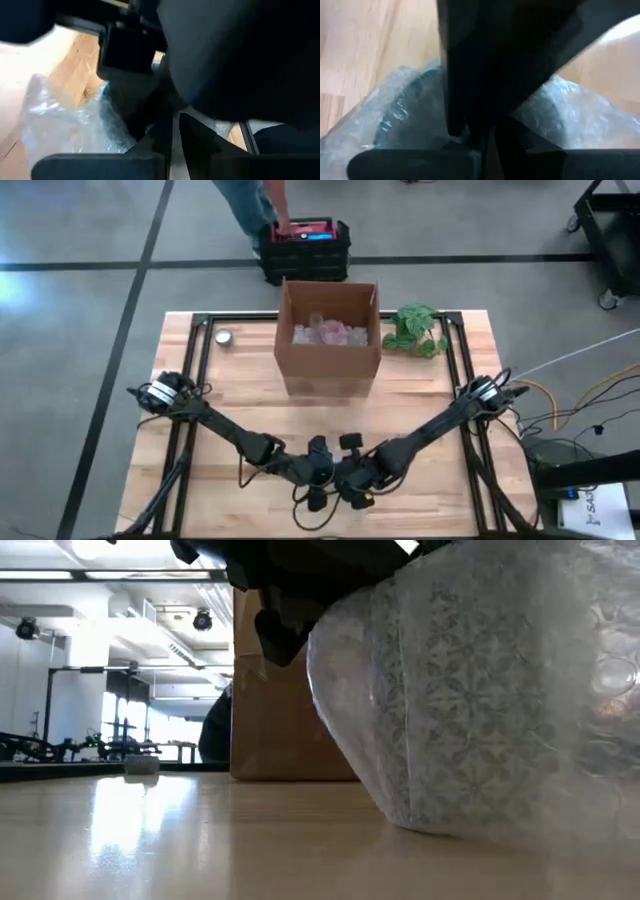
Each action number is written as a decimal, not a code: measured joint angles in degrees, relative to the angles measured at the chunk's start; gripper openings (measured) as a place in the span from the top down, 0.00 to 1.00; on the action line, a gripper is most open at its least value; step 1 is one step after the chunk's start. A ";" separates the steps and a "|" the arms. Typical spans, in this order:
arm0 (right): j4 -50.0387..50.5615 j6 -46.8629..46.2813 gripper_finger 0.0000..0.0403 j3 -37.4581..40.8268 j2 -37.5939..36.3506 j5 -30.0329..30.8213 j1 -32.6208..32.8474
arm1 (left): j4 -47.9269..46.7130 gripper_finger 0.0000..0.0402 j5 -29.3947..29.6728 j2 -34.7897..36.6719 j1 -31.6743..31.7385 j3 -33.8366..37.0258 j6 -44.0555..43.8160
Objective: Wrap mug
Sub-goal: Wrap the white mug in bubble wrap
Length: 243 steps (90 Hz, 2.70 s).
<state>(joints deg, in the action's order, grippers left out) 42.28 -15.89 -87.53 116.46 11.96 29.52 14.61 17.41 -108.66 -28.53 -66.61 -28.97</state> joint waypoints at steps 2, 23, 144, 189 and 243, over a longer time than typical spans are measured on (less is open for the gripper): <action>0.00 0.15 0.96 0.00 0.03 -0.28 0.00 | 0.00 0.94 0.00 0.00 0.00 0.00 0.00; 2.40 0.16 0.96 -1.37 -3.02 -2.11 -0.13 | 0.02 0.94 -0.02 0.00 0.00 0.00 0.00; 5.92 -0.73 0.95 -3.80 -10.87 -8.58 -1.03 | -0.13 0.94 -0.03 0.02 -0.02 0.00 0.20; 4.24 1.08 0.95 -2.83 0.79 -6.94 -2.16 | -0.09 0.94 -0.10 0.02 -0.02 0.04 0.18; 4.68 1.40 0.95 -3.36 -7.17 -8.63 -1.01 | -0.73 0.94 -0.56 0.14 -0.07 0.00 1.39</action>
<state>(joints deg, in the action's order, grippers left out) 46.97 -14.49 -90.88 109.29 3.33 28.51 13.88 16.85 -108.53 -28.60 -66.61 -27.58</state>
